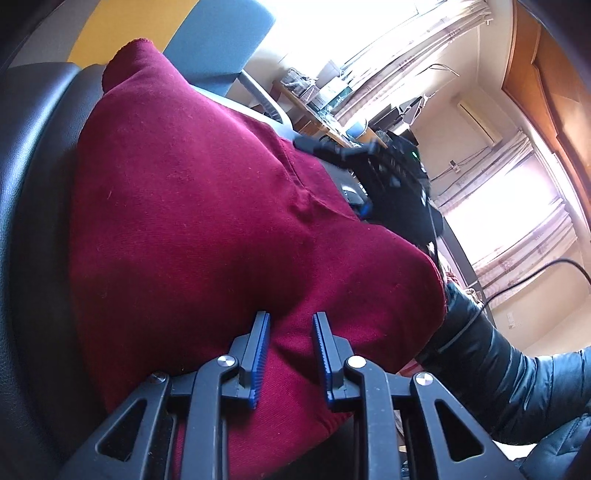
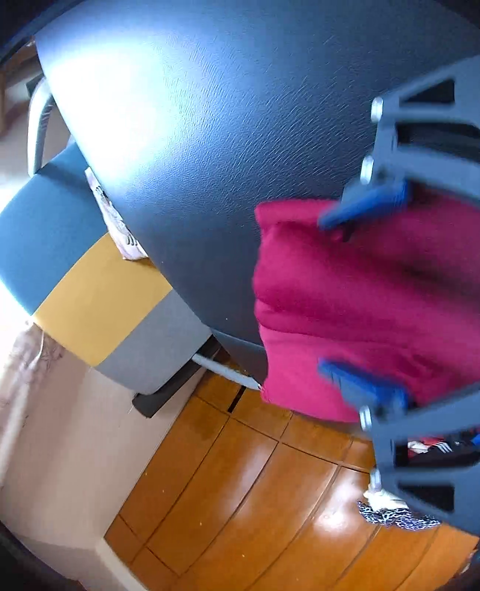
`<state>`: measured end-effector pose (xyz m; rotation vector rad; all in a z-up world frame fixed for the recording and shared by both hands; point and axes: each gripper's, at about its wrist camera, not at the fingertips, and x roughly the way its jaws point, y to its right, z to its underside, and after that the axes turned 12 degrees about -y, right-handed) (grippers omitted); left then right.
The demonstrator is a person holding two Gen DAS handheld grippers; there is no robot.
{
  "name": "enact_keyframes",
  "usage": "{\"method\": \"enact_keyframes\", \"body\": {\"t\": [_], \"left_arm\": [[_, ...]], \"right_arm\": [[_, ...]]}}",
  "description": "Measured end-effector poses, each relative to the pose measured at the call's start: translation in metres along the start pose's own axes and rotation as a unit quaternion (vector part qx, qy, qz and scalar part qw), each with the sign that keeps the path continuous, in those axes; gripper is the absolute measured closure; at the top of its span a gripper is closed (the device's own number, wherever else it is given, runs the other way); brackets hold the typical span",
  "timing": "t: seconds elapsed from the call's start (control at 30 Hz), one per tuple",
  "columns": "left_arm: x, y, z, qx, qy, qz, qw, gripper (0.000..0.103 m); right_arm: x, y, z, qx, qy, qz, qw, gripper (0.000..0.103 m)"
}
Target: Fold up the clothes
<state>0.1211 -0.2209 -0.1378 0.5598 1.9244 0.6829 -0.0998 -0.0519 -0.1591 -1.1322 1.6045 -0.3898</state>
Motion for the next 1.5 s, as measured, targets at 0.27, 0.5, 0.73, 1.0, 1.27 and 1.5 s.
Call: {"method": "enact_keyframes", "body": {"t": [0.27, 0.5, 0.73, 1.0, 1.27, 1.5], "left_arm": [[0.000, -0.008, -0.003, -0.007, -0.004, 0.008, 0.9999, 0.085], [-0.006, 0.018, -0.007, 0.036, 0.012, -0.005, 0.9993, 0.080], [-0.005, 0.049, -0.015, 0.087, 0.018, -0.010, 0.9960, 0.077], [0.067, 0.074, -0.031, 0.130, -0.082, -0.008, 0.9881, 0.076], [0.106, 0.076, -0.032, 0.121, -0.122, -0.014, 0.9850, 0.078], [0.078, 0.090, -0.023, 0.133, -0.074, -0.042, 0.9875, 0.076]], "right_arm": [[0.006, -0.013, -0.018, -0.018, 0.021, 0.028, 0.999, 0.066], [-0.014, -0.033, -0.017, -0.054, 0.036, 0.053, 0.996, 0.089], [-0.051, -0.069, -0.013, -0.129, 0.080, 0.042, 0.987, 0.090], [-0.052, -0.029, -0.009, -0.109, 0.084, 0.055, 0.989, 0.090], [-0.051, 0.041, 0.003, -0.023, 0.068, 0.109, 0.991, 0.073], [-0.102, 0.024, 0.006, -0.004, 0.121, 0.151, 0.981, 0.056]]}}
